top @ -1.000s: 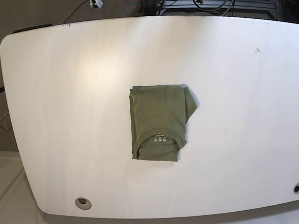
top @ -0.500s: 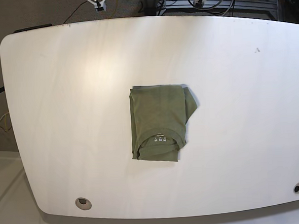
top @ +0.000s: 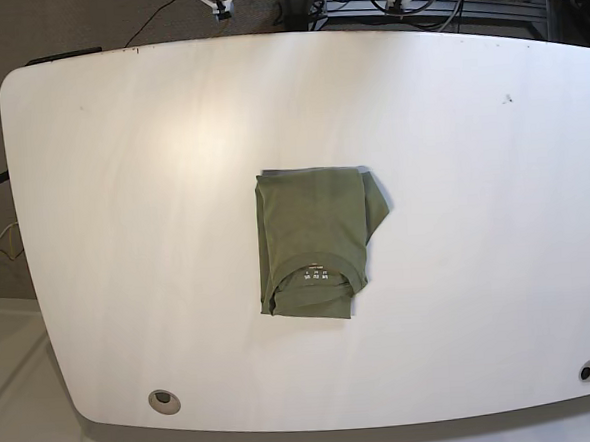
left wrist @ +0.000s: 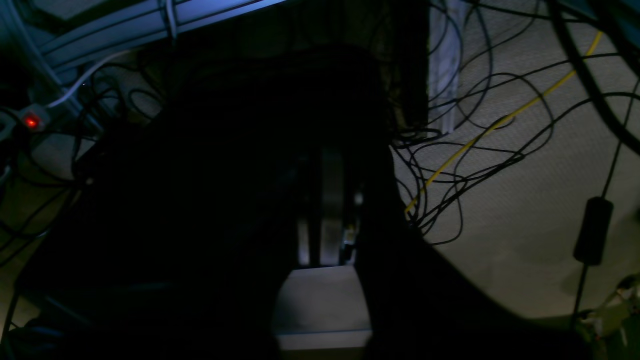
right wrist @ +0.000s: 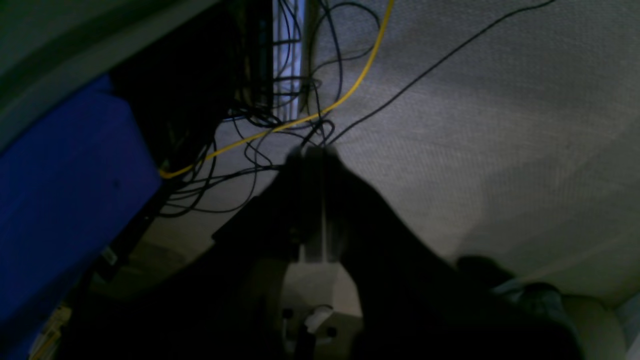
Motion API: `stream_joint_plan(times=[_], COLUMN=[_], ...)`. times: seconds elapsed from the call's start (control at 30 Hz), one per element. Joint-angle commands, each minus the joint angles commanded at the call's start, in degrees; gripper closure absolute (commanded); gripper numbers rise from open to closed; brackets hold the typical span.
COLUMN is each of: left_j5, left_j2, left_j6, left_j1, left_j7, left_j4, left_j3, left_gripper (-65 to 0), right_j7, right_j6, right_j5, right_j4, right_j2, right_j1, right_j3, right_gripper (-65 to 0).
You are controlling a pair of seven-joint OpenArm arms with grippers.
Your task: Fold the T-shirt properly
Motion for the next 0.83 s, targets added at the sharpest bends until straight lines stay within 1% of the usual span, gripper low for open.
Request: stream_joint_plan(times=[0.23, 0.33, 0.83], left_j5=[-0.1, 0.1, 0.3], left_j2=[-0.2, -0.4, -0.3], left_j6=[0.0, 0.0, 0.0], left_j1=[-0.1, -0.1, -0.2], left_j7=[0.0, 0.0, 0.2], left_j4=[0.0, 0.0, 0.1], left_j3=[0.0, 0.0, 0.1], left_gripper=[-0.9, -0.9, -0.9], right_j7=[2.1, 2.1, 2.2], right_j6=[0.35, 0.62, 0.70], right_j5=[0.2, 0.2, 0.4], right_j4=[0.0, 0.0, -0.2], right_j2=[0.2, 0.2, -0.2], right_j1=[-0.1, -0.2, -0.4], right_j3=[0.0, 0.0, 0.1], right_gripper=[0.0, 0.0, 0.0])
